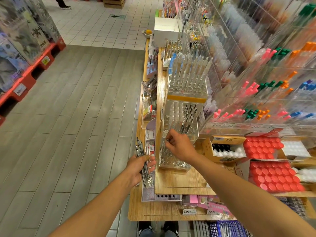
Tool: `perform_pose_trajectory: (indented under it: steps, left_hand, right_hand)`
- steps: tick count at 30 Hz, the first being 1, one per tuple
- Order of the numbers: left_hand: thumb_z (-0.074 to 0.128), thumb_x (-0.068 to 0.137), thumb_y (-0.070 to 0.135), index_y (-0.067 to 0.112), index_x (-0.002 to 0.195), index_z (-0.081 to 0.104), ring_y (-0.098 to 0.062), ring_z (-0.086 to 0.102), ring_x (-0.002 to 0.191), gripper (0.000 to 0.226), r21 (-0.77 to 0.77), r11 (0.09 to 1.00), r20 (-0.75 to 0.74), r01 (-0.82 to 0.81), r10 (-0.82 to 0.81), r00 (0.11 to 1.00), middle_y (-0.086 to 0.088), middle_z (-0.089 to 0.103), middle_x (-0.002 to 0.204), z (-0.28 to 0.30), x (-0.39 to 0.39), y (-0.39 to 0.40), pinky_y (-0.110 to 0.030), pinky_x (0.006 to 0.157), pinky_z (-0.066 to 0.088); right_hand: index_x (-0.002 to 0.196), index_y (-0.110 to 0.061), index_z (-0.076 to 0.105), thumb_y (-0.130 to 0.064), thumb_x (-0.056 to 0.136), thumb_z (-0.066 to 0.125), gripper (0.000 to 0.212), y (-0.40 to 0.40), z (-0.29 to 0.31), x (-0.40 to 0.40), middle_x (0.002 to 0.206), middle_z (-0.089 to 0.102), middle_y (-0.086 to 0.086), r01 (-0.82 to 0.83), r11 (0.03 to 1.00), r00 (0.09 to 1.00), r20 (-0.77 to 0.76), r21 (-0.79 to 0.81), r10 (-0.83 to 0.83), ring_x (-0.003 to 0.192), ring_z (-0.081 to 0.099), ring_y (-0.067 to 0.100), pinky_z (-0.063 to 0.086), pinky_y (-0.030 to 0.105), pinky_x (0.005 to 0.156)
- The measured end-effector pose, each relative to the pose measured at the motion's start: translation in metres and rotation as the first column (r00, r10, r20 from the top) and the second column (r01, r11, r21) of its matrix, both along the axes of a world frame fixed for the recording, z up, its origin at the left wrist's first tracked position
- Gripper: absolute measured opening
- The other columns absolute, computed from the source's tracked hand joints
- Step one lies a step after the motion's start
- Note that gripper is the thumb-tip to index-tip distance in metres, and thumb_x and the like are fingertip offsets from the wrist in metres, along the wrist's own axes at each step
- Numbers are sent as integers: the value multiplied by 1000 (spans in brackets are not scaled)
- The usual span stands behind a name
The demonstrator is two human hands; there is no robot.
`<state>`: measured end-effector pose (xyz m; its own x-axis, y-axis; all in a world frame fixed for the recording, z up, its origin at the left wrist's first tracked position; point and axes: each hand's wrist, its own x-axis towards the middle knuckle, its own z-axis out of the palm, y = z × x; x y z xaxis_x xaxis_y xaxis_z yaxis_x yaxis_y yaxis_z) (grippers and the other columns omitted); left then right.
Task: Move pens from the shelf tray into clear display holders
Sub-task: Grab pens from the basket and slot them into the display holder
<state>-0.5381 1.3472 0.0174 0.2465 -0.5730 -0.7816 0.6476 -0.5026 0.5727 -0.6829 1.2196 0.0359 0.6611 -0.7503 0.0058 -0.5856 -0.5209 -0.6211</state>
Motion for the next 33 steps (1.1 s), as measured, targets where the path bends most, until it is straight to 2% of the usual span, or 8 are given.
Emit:
perform_pose_trajectory:
  steps: [6,11,16,18,22,25,30,33]
  left_hand:
    - [61,94,-2,-9,112,65,-22,74,76,20,-12,1000,10,18,-18,1000,-20,75,97,2,-3,-2,-29,59,61]
    - [61,94,-1,-6,110,66,-22,75,80,18,-19,1000,13,23,-23,1000,-18,76,96,1,-3,-2,-30,63,62]
    - [61,94,0,-6,106,68,-21,75,80,15,-35,999,7,36,-36,999,-16,77,93,1,-5,0,-29,66,62]
    - [63,92,0,-6,105,68,-21,76,80,15,-44,998,-1,37,-37,999,-17,77,94,1,-6,2,-28,65,62]
    - [67,89,0,-6,106,68,-23,76,84,18,-70,997,-38,31,-33,999,-18,76,97,3,-10,4,-26,61,60]
    - [68,88,1,-4,108,68,-25,75,91,21,-95,995,-51,41,-46,998,-17,76,100,3,-11,5,-28,66,61]
    - [70,87,5,2,111,68,-25,74,97,24,-143,987,-50,75,-83,995,-12,76,105,6,-17,7,-31,77,62]
    - [68,88,7,6,110,67,-24,74,96,21,-153,984,-28,94,-99,995,-9,76,105,8,-21,7,-31,77,61]
  right_hand:
    - [90,-16,51,-22,90,64,14,1,-6,-4,77,65,2,-92,996,994,-54,-3,91,67,62,19,54,36,60]
    - [88,-15,51,-22,91,62,13,0,-4,1,73,62,0,-29,1000,999,12,11,29,65,60,19,53,35,58]
    - [86,-18,48,-21,91,62,15,-4,-5,-3,74,61,1,-38,999,998,-49,-36,36,66,59,19,52,35,60]
    - [86,-15,53,-19,89,65,13,-4,-7,-6,77,61,1,-79,994,994,-77,-82,73,69,57,18,51,35,63]
    - [89,-10,66,-18,87,66,8,0,-14,-4,91,59,4,-183,958,975,-165,-220,148,86,51,20,45,32,79]
    - [93,-5,71,-15,89,60,15,8,-17,3,95,59,8,-166,946,972,-209,-279,109,93,52,27,45,34,78]
    - [103,-4,68,-14,92,54,20,12,-15,8,101,58,10,-160,937,950,-306,-311,61,97,51,28,46,39,84]
    - [110,-7,65,-15,91,57,22,17,-12,1,108,57,9,-138,958,969,-232,-252,79,104,50,27,43,38,91]
